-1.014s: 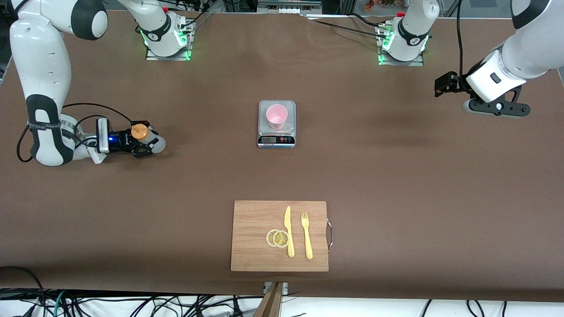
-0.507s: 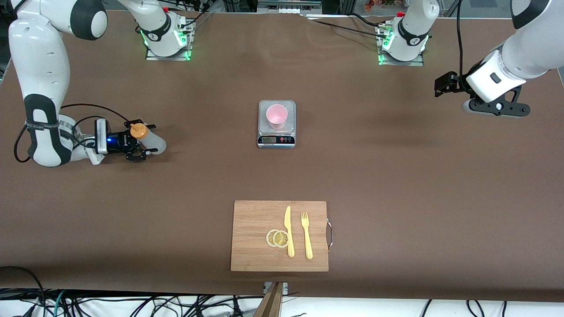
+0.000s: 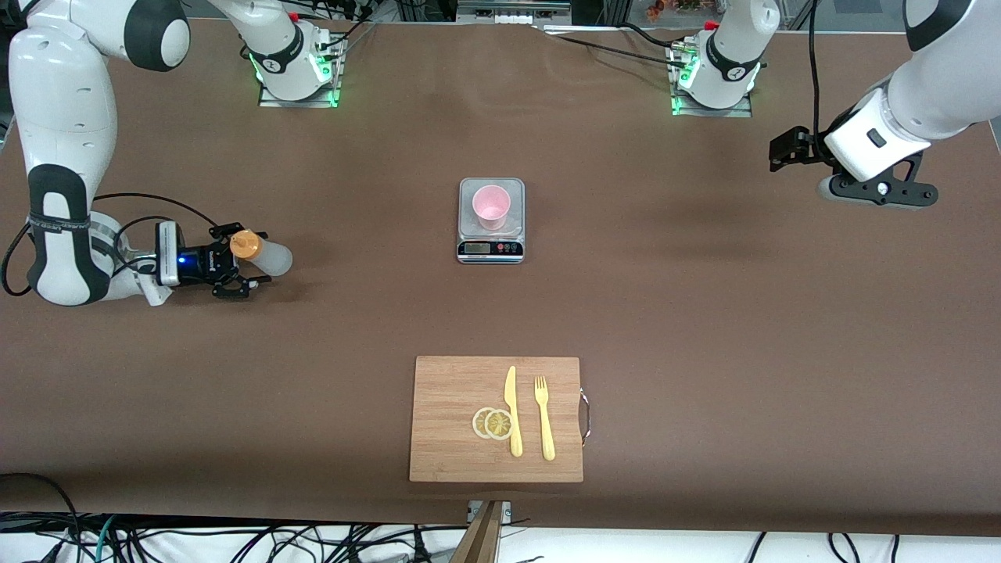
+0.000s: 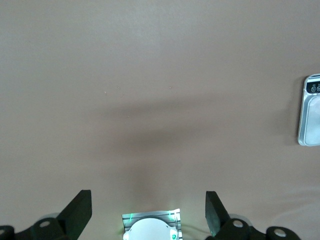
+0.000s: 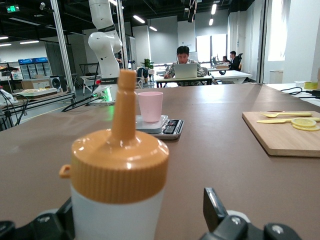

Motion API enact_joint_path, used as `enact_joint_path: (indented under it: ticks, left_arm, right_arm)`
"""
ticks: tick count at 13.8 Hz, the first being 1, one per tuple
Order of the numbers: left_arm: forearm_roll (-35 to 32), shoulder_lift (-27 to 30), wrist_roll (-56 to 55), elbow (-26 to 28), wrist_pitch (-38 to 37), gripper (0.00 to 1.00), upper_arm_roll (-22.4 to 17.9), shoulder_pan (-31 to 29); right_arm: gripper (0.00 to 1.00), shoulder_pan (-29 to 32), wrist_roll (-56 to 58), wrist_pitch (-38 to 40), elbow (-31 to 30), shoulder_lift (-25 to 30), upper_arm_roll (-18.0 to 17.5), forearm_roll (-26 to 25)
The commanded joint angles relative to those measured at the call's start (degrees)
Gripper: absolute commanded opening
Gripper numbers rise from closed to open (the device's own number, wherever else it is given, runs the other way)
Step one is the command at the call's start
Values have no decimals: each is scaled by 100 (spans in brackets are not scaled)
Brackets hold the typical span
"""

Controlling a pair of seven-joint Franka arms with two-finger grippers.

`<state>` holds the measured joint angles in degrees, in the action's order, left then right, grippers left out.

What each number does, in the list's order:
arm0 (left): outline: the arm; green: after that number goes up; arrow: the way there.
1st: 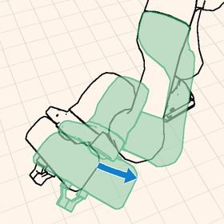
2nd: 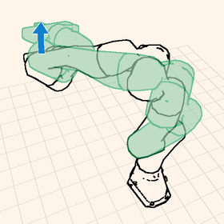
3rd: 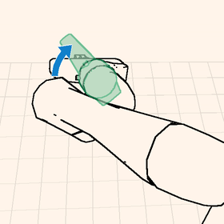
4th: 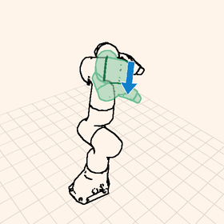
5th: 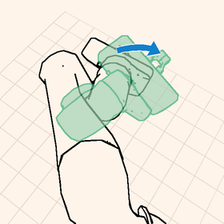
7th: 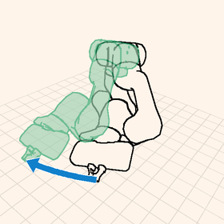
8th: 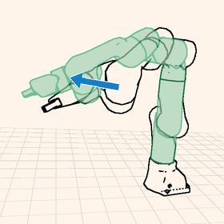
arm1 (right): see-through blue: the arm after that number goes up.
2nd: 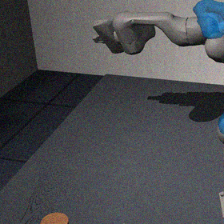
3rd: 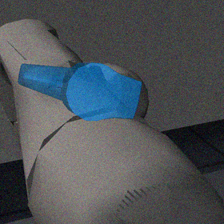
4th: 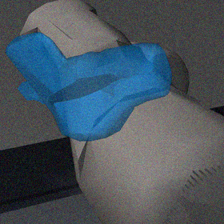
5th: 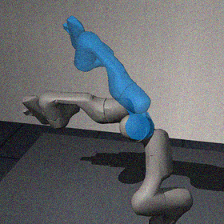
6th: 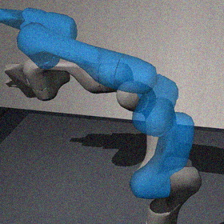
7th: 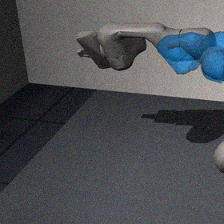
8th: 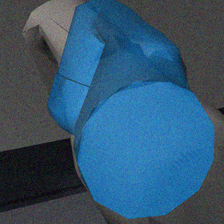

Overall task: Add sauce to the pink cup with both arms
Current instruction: 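Lower the sauce bottle upright onto the table with the right gripper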

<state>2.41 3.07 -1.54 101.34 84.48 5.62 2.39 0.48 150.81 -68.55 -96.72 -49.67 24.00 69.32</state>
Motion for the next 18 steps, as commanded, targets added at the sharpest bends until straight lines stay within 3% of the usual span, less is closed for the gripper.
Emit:
enact_joint_path:
  ticks: [1, 8, 18]
  left_arm:
    - [84, -17, -57, -123, -370, 100, 263, 33]
    - [76, -17, -66, -123, -477, 100, 317, 33]
    - [76, -26, -66, -123, -477, 100, 325, 33]
  right_arm:
    - [100, 66, -700, 96, 433, 80, -36, 135]
    - [100, -4, -878, 61, 470, 81, -18, -40]
    - [100, -40, -422, 88, -294, 107, 8, -357]
